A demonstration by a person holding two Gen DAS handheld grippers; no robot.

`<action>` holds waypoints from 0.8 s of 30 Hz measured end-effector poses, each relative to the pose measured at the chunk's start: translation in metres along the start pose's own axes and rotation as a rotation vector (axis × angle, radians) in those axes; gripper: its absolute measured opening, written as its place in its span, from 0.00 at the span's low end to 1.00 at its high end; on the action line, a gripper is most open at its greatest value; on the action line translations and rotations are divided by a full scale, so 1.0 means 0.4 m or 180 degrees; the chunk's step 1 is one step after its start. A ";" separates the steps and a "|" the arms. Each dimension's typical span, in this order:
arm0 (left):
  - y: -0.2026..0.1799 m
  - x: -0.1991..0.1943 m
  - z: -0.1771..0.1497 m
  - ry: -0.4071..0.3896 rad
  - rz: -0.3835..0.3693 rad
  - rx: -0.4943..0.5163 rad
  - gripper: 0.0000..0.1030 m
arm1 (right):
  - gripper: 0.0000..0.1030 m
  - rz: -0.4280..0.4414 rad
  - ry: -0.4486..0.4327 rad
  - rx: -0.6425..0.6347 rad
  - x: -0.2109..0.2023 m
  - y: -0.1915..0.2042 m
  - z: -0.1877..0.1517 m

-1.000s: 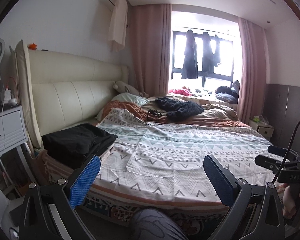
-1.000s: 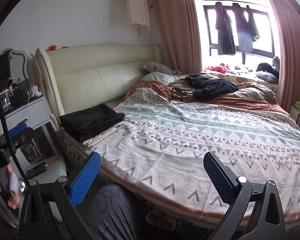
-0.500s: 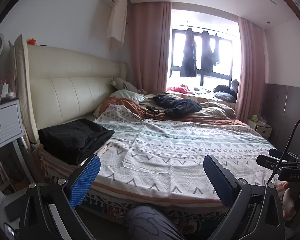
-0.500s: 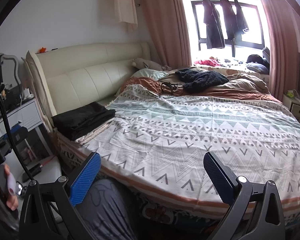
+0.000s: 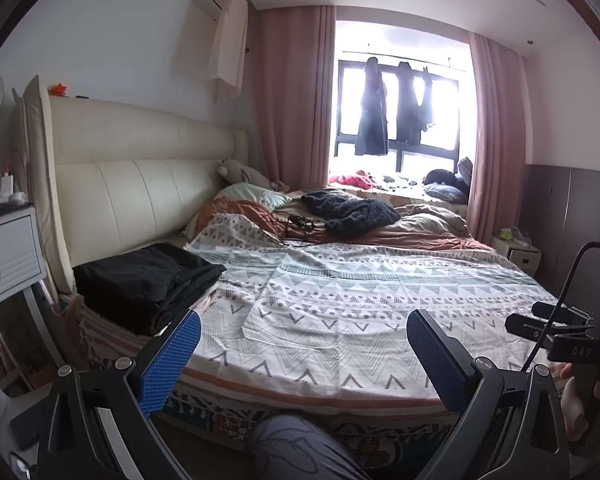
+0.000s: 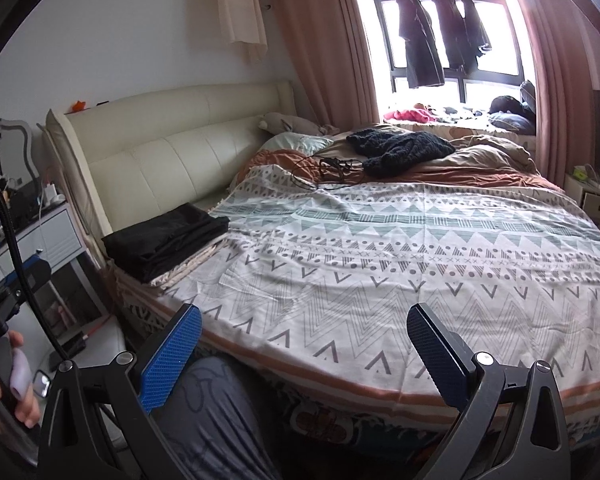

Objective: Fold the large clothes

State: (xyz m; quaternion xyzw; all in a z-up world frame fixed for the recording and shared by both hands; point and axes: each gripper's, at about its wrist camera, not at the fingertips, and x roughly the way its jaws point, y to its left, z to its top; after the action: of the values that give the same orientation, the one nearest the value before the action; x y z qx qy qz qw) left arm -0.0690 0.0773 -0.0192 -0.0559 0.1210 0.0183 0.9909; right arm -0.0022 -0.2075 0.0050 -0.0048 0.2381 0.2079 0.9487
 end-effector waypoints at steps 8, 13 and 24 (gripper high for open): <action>-0.005 -0.002 -0.009 0.0056 0.0043 0.0051 1.00 | 1.00 -0.0054 -0.0009 -0.0051 -0.005 0.009 -0.002; 0.003 -0.014 -0.007 0.0019 0.0070 0.0029 1.00 | 1.00 -0.0074 -0.0012 -0.0016 -0.006 0.004 -0.001; 0.020 -0.022 0.002 0.0022 0.0090 -0.0051 1.00 | 1.00 -0.0095 0.0003 0.0037 -0.002 -0.006 -0.004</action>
State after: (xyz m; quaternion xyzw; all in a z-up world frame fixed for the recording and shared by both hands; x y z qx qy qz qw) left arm -0.0779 0.0851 -0.0171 -0.0621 0.1250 0.0331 0.9897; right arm -0.0025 -0.2102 0.0036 -0.0029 0.2397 0.1924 0.9516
